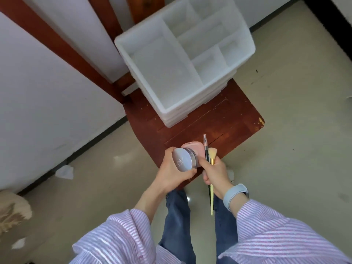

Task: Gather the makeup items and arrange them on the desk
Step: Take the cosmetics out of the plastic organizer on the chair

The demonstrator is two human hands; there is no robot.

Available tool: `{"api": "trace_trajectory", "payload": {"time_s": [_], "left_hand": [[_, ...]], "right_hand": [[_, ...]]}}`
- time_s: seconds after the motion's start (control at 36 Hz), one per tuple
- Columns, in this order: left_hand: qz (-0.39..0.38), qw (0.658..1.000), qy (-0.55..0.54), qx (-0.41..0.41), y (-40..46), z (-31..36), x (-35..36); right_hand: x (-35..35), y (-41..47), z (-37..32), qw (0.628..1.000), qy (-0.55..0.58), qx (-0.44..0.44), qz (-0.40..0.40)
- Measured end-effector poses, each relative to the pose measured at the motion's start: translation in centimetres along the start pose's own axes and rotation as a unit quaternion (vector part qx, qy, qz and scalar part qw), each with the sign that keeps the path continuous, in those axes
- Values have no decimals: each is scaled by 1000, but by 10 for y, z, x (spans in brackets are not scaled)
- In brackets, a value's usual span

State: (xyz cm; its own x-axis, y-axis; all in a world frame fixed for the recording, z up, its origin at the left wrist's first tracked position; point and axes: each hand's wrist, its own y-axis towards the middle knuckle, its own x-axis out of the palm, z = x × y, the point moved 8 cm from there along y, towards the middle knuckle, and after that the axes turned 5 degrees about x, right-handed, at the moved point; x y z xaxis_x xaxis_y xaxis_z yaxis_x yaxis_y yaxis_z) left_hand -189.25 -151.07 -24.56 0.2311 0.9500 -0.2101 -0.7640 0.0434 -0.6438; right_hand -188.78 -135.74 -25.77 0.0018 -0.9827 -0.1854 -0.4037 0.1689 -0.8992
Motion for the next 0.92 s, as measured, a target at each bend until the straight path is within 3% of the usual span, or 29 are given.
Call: {"api": "trace_trajectory", "payload": {"time_s": [0.25,0.53,0.69,0.92], "left_hand": [[-33,982,109,151,-52,162,20],[-126,896,249,345,-165,371,171],[-187,804,316,468,-284,445,346],[-289,675,329,594,-478,445,610]], "right_hand": [[-105,-109,-63,989,91,-84,74],[-335,-262,-69,919,244,-208,229],[-510,-375,18,855,293,-266,336],[-699,-516,240,747,344,-235,518]]}}
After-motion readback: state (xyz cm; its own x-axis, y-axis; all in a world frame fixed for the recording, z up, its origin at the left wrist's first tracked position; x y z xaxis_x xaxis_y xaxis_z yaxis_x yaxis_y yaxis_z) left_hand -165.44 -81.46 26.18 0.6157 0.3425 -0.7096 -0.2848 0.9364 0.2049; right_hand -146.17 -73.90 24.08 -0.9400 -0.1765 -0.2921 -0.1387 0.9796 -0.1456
